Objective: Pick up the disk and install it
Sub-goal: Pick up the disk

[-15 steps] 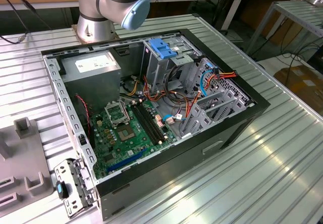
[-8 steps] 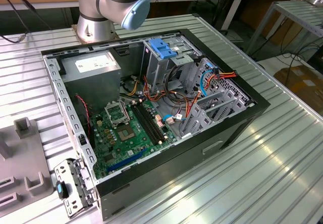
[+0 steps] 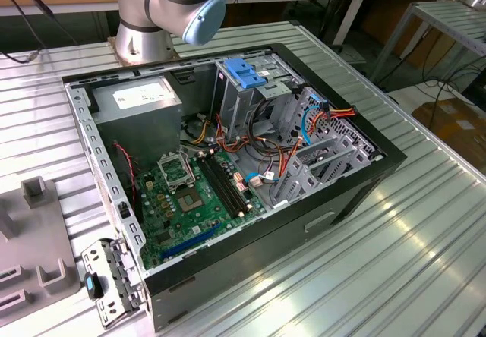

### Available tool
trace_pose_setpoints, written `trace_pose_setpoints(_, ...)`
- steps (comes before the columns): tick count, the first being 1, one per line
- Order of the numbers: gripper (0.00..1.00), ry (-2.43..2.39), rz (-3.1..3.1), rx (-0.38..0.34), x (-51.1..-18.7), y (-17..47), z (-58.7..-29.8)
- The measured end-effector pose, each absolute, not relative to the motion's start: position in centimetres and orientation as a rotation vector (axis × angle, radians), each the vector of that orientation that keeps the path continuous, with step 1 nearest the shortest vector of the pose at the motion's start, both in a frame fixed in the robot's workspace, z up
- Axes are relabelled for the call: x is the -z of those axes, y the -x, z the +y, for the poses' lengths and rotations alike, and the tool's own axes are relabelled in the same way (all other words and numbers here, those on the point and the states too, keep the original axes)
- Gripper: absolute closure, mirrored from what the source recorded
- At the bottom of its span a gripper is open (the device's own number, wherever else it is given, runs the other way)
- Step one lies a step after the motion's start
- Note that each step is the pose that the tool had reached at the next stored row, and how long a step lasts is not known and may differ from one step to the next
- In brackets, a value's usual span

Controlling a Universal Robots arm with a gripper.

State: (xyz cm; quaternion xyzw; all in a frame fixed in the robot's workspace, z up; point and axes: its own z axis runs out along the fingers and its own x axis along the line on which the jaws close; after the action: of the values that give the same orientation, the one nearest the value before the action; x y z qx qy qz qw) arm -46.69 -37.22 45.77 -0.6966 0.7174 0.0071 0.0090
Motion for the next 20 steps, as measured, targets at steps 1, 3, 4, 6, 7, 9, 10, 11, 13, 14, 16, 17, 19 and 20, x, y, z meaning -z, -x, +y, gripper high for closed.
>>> trace_pose_setpoints(1, 0.63, 2.176, 2.241, -0.022, -45.83, 46.69, -37.22)
trace_pose_setpoints(3, 0.63, 2.176, 2.241, -0.022, -45.89, 46.69, -37.22)
trace_pose_setpoints(4, 0.63, 2.176, 2.241, -0.022, -45.91, 46.69, -37.22)
trace_pose_setpoints(6, 0.63, 2.176, 2.241, -0.022, -45.96, 46.69, -37.22)
trace_pose_setpoints(7, 0.63, 2.176, 2.241, -0.022, -45.99, 46.69, -37.22)
trace_pose_setpoints(9, 0.63, 2.176, 2.241, -0.022, -46.06, 46.69, -37.22)
trace_pose_setpoints(10, 0.63, 2.176, 2.241, -0.022, -46.15, 46.69, -37.22)
trace_pose_setpoints(11, 0.63, 2.176, 2.241, -0.022, -46.20, 46.69, -37.22)
trace_pose_setpoints(13, 0.63, 2.176, 2.241, -0.022, -46.28, 46.69, -37.22)
trace_pose_setpoints(14, 0.63, 2.176, 2.241, -0.022, -46.30, 46.69, -37.22)
trace_pose_setpoints(16, 0.63, 2.176, 2.241, -0.022, -46.36, 46.69, -37.22)
trace_pose_setpoints(17, 0.63, 2.176, 2.241, -0.022, -46.39, 46.69, -37.22)
trace_pose_setpoints(19, 0.63, 2.176, 2.241, -0.022, -46.45, 46.69, -37.22)
trace_pose_setpoints(20, 0.63, 2.176, 2.241, -0.022, -46.48, 46.69, -37.22)
